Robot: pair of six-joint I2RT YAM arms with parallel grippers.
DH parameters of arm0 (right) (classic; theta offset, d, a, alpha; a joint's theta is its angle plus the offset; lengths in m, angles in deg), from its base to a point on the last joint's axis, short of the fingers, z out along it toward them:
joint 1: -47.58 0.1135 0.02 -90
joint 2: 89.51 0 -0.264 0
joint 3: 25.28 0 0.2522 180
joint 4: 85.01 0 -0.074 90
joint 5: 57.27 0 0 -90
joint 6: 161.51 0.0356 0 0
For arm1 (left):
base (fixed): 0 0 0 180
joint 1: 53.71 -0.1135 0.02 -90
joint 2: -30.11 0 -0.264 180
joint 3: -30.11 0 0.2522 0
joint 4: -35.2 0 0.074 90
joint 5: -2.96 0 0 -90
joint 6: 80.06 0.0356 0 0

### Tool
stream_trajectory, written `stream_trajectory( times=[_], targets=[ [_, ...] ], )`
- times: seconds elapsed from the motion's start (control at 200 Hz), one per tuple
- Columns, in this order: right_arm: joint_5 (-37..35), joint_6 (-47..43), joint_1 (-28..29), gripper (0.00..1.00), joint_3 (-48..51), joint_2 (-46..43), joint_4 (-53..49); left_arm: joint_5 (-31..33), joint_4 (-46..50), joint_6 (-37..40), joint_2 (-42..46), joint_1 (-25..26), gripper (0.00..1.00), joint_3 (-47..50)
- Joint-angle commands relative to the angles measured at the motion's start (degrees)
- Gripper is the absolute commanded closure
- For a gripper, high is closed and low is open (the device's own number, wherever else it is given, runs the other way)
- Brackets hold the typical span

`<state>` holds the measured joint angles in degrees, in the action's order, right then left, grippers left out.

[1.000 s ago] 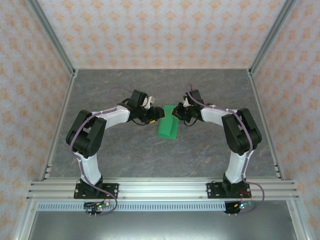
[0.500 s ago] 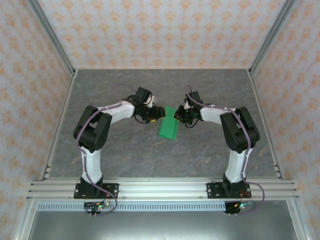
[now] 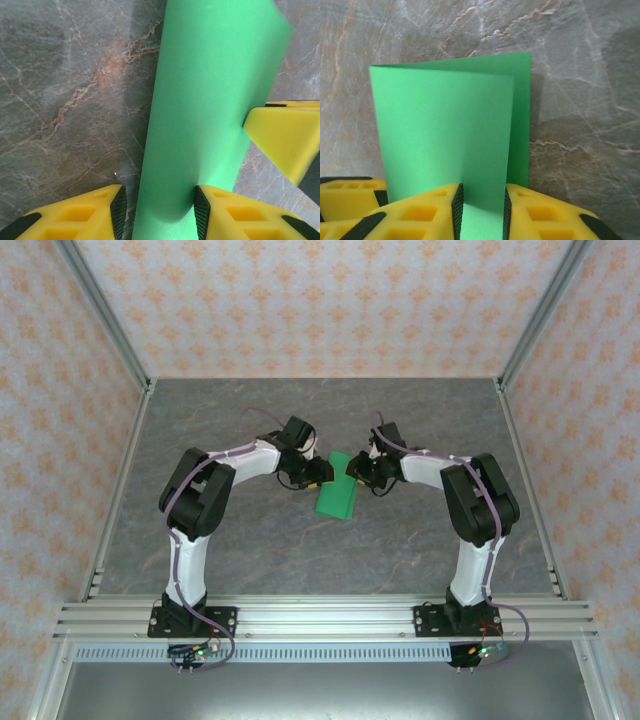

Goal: Fold a paper plane with a square sheet of paper (fold left side to right side)
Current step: First fold in half a square sheet of paper at the center of the table.

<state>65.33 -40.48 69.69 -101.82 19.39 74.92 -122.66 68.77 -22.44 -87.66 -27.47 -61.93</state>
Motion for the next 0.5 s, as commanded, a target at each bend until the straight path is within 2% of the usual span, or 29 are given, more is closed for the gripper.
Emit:
stream_trajectory(
  times=[0.0,0.145,0.305,0.495],
  targets=[
    [-5.6,-2.5,-0.4,0.59,-0.9,-4.9,-3.8,2.4,2.7,1.2,-1.5,0.4,0.57,-1.5],
    [-12.2,-4.6,-0.4,0.49,-0.3,-8.8,-7.9,2.9,3.3,0.7,-2.3,0.6,0.56,-2.2],
    [-15.3,-5.6,-0.3,0.46,0.5,-10.8,-10.1,3.3,4.4,-0.5,-3.4,0.7,0.55,-3.5],
    [-15.1,-5.7,-0.4,0.45,1.0,-10.8,-9.8,3.5,4.9,-1.5,-4.1,1.0,0.52,-4.7]
  ],
)
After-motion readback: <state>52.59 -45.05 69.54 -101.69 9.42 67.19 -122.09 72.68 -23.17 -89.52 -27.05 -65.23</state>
